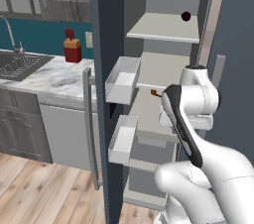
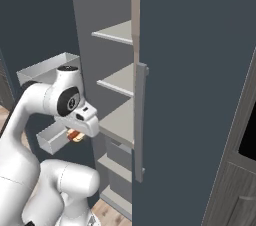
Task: Store the hot dog in the freezer for long-term storage. Close the freezer door after placing the cooked food.
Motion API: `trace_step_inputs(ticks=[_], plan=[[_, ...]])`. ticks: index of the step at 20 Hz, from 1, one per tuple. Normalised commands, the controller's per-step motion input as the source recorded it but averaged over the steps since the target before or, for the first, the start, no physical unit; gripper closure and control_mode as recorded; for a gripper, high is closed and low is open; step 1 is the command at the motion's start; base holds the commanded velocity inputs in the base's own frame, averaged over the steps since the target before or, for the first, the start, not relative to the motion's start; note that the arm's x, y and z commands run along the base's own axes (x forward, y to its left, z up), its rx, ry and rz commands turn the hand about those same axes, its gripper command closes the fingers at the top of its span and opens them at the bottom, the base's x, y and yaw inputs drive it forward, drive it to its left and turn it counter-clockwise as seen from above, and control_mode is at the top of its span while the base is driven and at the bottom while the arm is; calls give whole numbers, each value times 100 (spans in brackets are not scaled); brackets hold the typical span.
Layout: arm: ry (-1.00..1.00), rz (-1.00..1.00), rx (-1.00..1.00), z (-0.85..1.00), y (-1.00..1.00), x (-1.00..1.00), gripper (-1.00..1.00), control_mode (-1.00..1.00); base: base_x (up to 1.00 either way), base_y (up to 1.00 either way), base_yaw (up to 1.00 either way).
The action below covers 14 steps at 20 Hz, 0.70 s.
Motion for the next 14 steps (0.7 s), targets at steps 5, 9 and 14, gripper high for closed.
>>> trace_step_inputs(ticks=[5,9,14], plan=[[-27,0,-8,40,3,0,100,-100,0,0,0],[-15,0,-6,55,0,0,100,-100,0,0,0],[-15,0,-5,65,0,0,100,-100,0,0,0]])
